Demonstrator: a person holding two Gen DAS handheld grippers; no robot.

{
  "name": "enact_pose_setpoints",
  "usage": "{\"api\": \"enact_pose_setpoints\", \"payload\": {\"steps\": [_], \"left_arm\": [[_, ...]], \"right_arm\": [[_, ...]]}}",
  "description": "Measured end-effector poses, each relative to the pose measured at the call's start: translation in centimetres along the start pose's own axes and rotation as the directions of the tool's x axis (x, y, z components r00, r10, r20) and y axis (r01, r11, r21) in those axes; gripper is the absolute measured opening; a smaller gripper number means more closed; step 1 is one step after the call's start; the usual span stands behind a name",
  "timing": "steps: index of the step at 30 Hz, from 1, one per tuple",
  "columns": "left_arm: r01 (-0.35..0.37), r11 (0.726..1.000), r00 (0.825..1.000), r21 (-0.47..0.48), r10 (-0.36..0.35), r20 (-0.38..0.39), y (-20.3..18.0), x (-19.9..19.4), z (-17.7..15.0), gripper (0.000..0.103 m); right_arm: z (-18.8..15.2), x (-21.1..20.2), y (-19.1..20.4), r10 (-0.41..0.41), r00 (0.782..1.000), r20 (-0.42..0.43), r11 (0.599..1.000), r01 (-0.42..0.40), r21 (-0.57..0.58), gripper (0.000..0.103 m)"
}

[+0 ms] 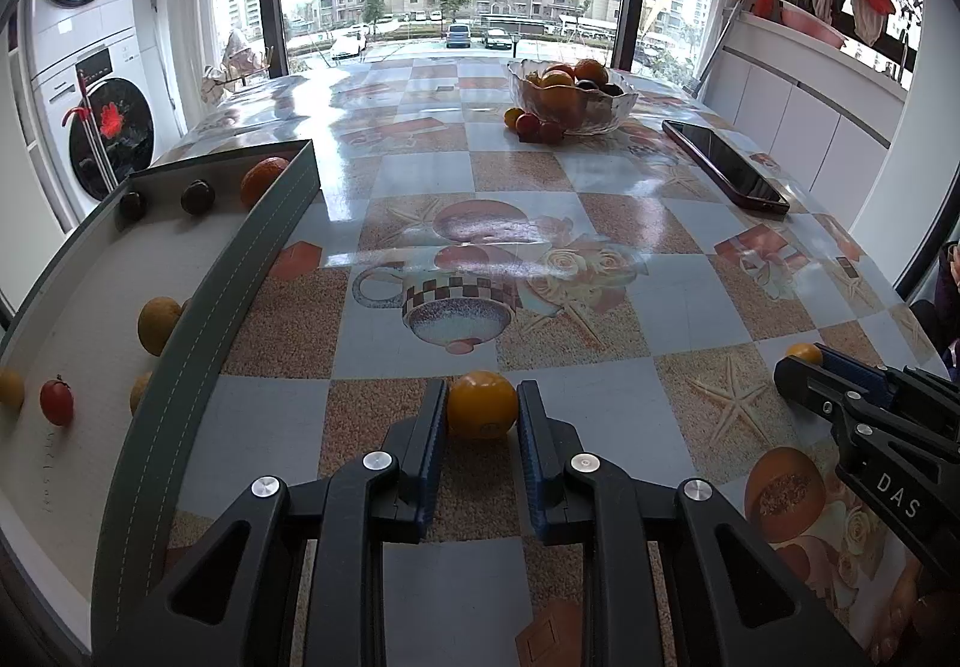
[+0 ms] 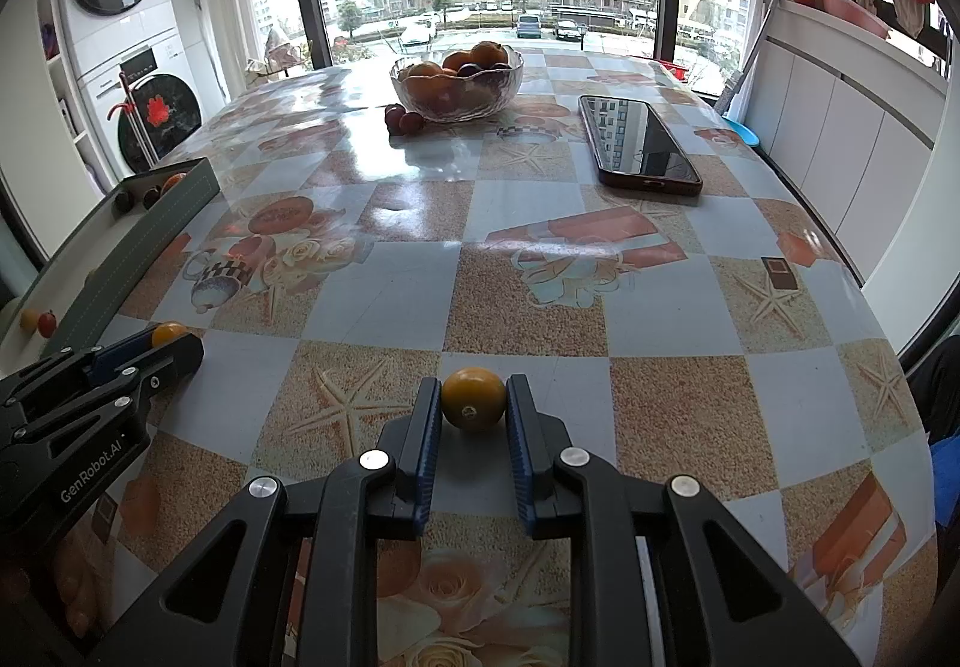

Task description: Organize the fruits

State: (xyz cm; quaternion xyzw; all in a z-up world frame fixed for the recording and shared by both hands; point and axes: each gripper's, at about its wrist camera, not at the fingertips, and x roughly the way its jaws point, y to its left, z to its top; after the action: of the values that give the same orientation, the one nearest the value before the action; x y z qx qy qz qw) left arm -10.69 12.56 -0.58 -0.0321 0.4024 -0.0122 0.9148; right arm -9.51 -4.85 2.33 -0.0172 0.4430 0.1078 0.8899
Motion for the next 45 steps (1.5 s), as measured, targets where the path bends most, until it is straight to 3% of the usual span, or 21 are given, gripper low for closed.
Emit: {"api": "enact_pose_setpoints", "payload": {"steps": [45], "left_arm": [[-0.01, 1.0, 1.0, 0.018, 0.01, 0.003, -0.22, -0.2, -0.05, 0.024]], "right_arm": [[-0.03, -0.07, 0.03, 0.005, 1.0, 0.001, 1.0, -0.005, 0.005, 0.024]]}}
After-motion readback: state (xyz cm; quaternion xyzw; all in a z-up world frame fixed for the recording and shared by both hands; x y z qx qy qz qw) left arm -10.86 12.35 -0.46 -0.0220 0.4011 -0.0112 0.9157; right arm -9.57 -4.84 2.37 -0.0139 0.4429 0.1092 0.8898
